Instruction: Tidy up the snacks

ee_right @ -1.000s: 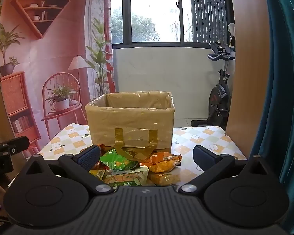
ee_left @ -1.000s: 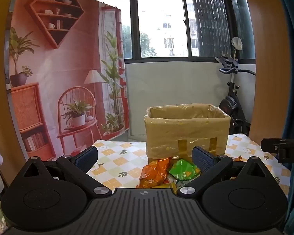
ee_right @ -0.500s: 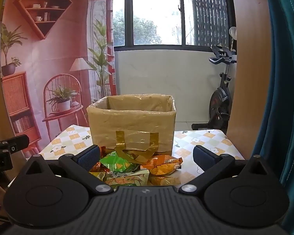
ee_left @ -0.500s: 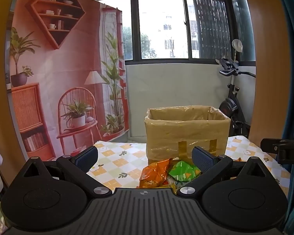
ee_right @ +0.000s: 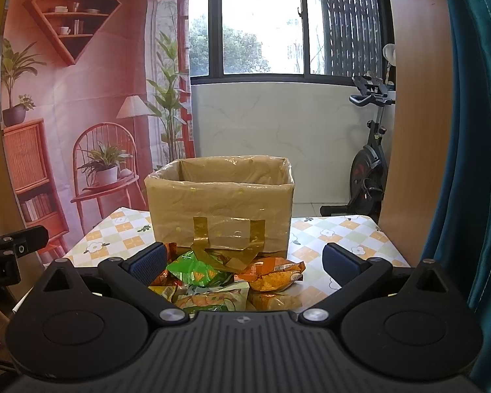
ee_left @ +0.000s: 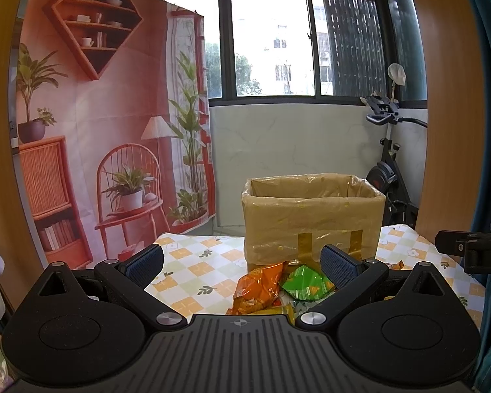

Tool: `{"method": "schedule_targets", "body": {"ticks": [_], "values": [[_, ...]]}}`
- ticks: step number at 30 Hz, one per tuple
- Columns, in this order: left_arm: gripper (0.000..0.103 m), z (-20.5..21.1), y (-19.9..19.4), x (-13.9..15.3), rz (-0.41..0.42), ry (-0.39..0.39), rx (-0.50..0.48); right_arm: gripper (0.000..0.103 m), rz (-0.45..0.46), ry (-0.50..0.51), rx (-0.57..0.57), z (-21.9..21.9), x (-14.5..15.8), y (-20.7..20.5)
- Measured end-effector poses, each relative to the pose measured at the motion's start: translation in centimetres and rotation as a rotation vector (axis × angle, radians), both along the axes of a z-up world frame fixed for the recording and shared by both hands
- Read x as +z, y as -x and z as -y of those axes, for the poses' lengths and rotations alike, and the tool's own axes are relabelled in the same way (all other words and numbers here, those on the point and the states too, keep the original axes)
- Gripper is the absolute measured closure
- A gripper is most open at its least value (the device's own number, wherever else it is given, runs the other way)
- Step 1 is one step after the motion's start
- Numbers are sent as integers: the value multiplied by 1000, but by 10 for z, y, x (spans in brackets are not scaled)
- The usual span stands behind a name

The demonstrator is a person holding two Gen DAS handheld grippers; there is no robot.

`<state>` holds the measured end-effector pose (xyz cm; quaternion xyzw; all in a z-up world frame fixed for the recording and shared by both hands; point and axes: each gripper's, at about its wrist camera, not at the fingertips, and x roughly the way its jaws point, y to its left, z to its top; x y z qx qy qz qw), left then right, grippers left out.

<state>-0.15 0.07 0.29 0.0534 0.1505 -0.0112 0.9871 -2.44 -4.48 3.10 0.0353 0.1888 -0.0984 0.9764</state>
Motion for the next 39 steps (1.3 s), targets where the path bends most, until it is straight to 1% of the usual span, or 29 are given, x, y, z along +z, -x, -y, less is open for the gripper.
{"method": "schedule_targets", "body": {"ticks": [39], "values": [[0,0,-1,-1,-4,1,-1,0,-4,2,0,1,-4,-1]]}}
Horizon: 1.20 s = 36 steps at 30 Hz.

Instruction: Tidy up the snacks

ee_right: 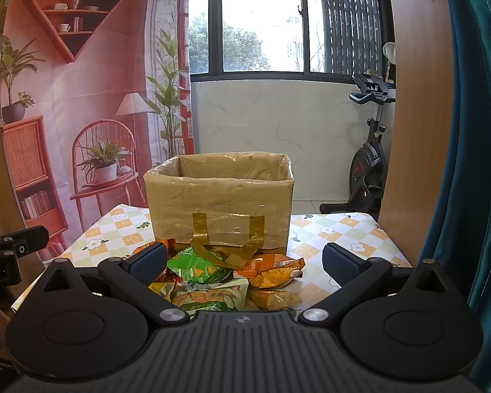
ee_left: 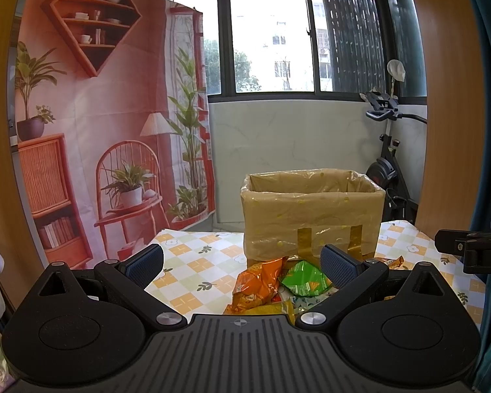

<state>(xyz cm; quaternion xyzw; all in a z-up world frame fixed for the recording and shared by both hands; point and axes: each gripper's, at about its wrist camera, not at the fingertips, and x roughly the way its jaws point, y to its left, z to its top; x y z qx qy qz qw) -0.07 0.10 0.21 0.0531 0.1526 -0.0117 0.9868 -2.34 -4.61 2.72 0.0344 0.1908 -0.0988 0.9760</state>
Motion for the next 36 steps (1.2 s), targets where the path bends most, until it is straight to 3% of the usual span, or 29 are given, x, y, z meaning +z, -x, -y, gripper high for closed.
{"method": "schedule_targets", "body": {"ticks": [18,28,33,36], "values": [[0,0,-1,0,-3,1,1,0,-3,1,1,1,-2,0],[0,-11,-8,-1,-4,38,1,0,13,-8,8,4,-5,0],[0,-16,-30,-1,25,-23,59,0,58,-37,8,21,-4,-12],[0,-25,-51,-4,-2,-44,98,0,91,-68,-9,36,-3,-23]]}}
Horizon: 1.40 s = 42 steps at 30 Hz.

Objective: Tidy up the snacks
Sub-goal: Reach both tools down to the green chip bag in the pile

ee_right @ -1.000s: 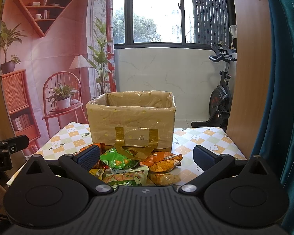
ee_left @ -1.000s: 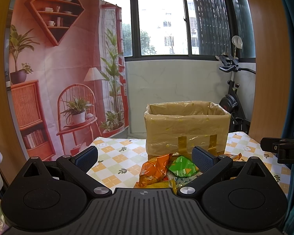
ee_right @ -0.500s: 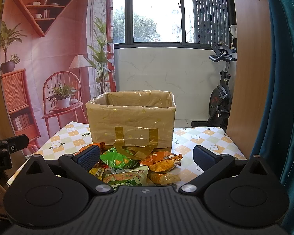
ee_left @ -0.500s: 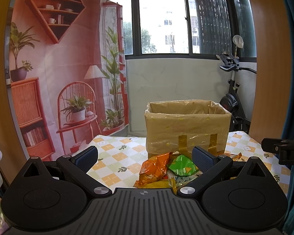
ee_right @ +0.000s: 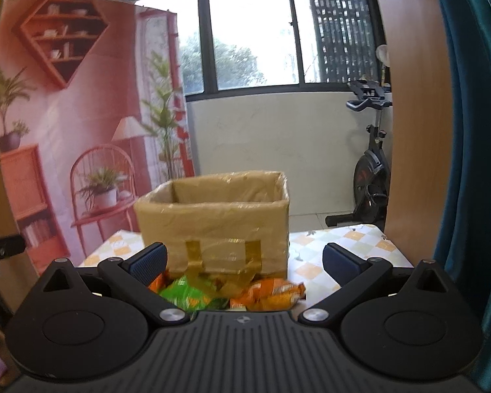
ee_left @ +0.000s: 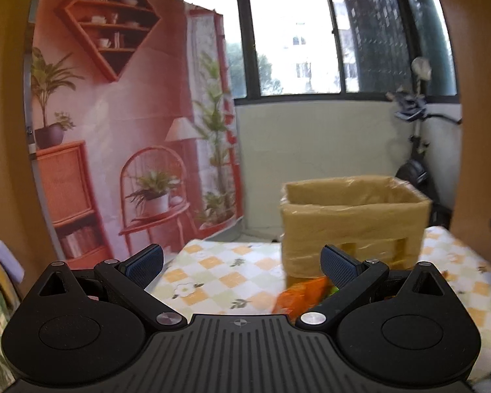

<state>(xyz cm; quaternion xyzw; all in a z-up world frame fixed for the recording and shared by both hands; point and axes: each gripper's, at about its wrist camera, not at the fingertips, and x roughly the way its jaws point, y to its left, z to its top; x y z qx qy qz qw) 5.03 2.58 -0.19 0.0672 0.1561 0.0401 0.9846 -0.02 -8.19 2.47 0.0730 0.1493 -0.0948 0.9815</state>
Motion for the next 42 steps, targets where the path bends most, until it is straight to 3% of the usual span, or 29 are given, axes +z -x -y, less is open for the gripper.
{"method": "schedule_targets", "body": {"ticks": [6,15,25,31,35,42], "values": [[0,-13,-32,-15,-62,-2,-7,0,-13,-17,-3,12,-15,-25],[1,-14,-56,-61,-234,65,-117,0,-159,3,77,0,-60,-63],[9,5,-60,-117,-428,226,-312,20,-313,28,190,-11,-109,-77],[13,14,-59,-125,-463,255,-397,36,-351,-6,214,-6,-124,-75],[16,19,-66,-127,-480,285,-423,36,-371,-12,247,-8,-130,-75],[33,17,-77,-131,-500,368,-479,36,-402,-8,273,-10,-142,-80]]}}
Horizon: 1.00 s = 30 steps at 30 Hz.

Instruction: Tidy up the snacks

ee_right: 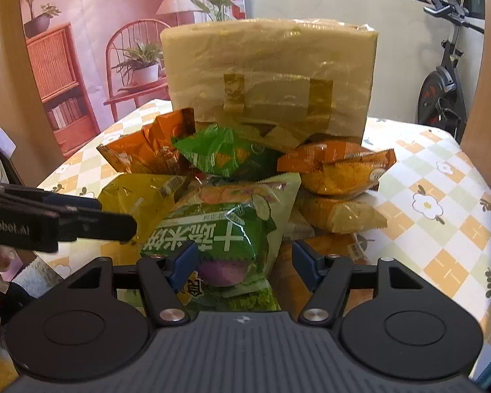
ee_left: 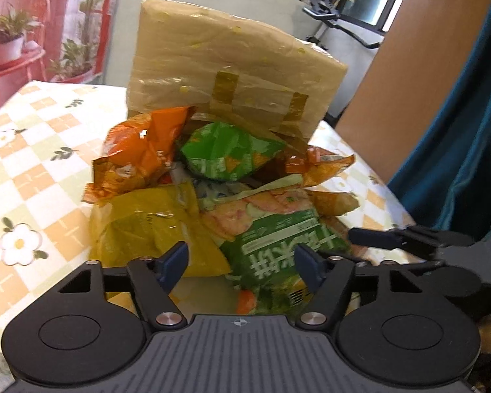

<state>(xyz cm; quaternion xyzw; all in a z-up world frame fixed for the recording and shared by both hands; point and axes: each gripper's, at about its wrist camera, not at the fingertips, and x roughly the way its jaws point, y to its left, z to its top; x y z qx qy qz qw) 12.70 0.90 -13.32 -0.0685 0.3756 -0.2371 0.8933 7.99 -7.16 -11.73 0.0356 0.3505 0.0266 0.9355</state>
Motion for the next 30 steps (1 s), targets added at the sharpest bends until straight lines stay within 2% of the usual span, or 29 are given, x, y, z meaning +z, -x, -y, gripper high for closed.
{"method": "schedule_targets", "body": {"ticks": [5,12,16,21,23,30], "values": [[35,8,-9,-2,-6,29,-32,36,-14,-4,21,-1,-8,-4],[40,17,-21,-16,-71,52,-68,36,-13,3,51,-4,-14,-8],[40,21,-27,-24,-106,70,-81,36,-11,-51,42,5,-19,-8],[40,24,-38,-34,-146,86,-51,39,-7,-72,46,8,-22,-8],[40,26,-44,-39,-166,64,-30,39,-5,-83,47,11,-24,-7],[27,28,-52,-53,-199,78,0,42,-7,-115,38,17,-30,-6]]}}
